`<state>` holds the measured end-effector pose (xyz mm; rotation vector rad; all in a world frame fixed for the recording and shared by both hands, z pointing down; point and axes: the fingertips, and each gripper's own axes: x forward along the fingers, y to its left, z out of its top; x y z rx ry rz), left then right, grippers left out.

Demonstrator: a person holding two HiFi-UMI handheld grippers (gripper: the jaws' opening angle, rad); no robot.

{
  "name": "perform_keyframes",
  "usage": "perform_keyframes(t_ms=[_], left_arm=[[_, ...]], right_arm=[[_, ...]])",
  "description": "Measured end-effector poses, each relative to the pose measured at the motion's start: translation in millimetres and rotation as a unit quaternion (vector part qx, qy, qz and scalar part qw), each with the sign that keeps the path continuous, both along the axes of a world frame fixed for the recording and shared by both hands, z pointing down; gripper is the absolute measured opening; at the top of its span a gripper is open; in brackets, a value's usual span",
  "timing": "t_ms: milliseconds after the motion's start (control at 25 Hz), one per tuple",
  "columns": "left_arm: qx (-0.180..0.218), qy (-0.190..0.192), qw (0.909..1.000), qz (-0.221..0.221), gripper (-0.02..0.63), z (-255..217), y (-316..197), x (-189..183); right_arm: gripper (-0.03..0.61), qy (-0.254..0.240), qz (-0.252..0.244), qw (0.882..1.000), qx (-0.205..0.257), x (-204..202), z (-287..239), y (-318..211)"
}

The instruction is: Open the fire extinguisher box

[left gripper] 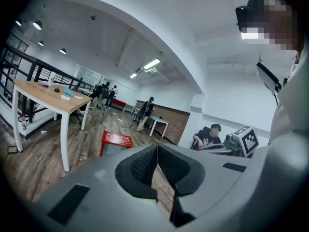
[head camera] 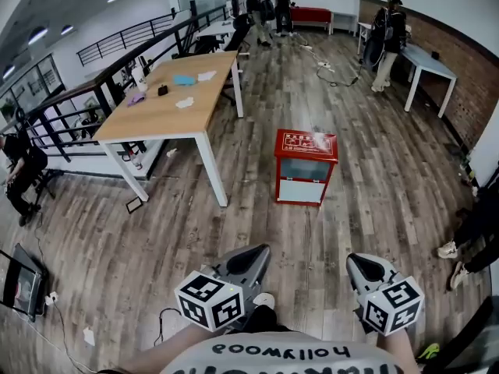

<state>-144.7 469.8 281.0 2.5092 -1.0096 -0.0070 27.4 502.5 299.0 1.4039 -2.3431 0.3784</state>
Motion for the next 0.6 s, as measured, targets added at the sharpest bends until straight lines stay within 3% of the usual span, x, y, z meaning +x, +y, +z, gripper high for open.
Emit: perform_keyframes(t_ms=[600], left_arm=[[-0.020,-0.004,0.9977,0.064,0.009,9.1,-160.9,-12.9]], right_arm=[[0.012,-0.005,0.062,0.998,-0.025,-23.5,18.4,-133.1]])
